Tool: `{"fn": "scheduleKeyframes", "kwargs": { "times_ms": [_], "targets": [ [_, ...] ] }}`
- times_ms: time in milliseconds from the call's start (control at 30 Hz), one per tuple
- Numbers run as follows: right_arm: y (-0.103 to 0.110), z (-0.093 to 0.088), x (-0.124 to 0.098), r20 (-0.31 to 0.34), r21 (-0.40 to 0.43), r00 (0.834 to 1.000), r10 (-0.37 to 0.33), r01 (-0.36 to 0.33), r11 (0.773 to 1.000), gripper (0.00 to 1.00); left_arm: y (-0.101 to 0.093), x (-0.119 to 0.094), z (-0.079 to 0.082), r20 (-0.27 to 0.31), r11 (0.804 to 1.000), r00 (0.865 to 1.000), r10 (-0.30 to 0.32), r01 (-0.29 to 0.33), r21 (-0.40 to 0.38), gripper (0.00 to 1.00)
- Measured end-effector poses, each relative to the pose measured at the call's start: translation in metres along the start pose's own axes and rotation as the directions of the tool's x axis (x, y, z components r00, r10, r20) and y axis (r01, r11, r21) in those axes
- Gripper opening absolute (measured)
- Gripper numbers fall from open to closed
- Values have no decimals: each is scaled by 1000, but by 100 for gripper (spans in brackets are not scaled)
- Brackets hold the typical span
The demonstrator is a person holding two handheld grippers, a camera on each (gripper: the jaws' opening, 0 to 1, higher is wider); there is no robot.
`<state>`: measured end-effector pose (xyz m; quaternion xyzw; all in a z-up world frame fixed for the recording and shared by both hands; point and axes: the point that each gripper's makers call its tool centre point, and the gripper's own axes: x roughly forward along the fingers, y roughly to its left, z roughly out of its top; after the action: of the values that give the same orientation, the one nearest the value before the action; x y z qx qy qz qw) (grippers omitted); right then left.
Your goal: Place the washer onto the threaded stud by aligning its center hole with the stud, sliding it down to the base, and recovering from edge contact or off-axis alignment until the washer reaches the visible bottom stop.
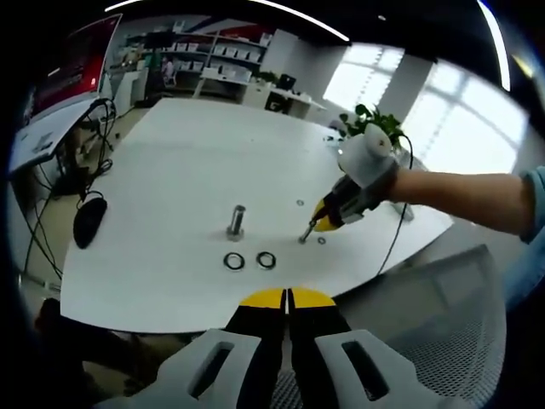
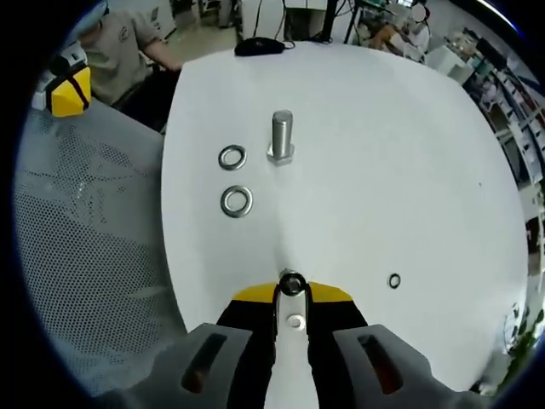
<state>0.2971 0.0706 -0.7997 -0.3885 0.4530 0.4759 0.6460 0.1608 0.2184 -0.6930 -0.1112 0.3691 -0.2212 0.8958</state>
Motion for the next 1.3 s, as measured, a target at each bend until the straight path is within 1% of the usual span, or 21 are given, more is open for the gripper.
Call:
{"fn": "scheduleKeyframes", "kwargs": {
  "times_ms": [167,400,633,733,833,867,933,967,1067,1200,1300],
  "targets": [
    [3,-3,12,-21,-1,1000,14,-14,1000,13,0,1,-2,-15,1000,1000,-1,1,3,0],
    [3,-10,27,-42,11,999,21,-20,1000,13,0,1,-2,-11,1000,1000,-5,5,-6,0],
    [5,-14,39,-55,31,998,31,-29,999,13,0,1,-3,-19,1000,1000,-7,7,-9,0],
    [5,-11,37,-42,48,998,36,-34,998,13,0,1,-3,-19,1000,1000,-6,6,-8,0],
    [5,-12,37,-30,26,998,58,-58,998,14,0,1,-2,-15,1000,1000,-6,6,-10,0],
    [5,-13,37,-32,27,998,55,-54,998,15,0,1,-2,-16,1000,1000,-7,6,-10,0],
    [3,-17,37,-30,34,999,36,-35,999,27,0,1,-2,-16,1000,1000,-6,6,-7,0],
    [2,-18,38,-28,39,999,35,-34,999,29,0,1,-2,-16,1000,1000,-6,6,-7,0],
    [1,-23,35,-13,60,999,42,-41,997,28,0,1,-2,-13,1000,1000,-7,7,-7,0],
    [-2,-38,28,-23,58,999,36,-35,998,27,-1,1,-1,-9,1000,1000,-7,7,-6,0],
    [-5,-47,25,-24,73,999,36,-35,997,27,-1,1,-1,-9,1000,1000,-9,9,-4,0]
  ]
}}
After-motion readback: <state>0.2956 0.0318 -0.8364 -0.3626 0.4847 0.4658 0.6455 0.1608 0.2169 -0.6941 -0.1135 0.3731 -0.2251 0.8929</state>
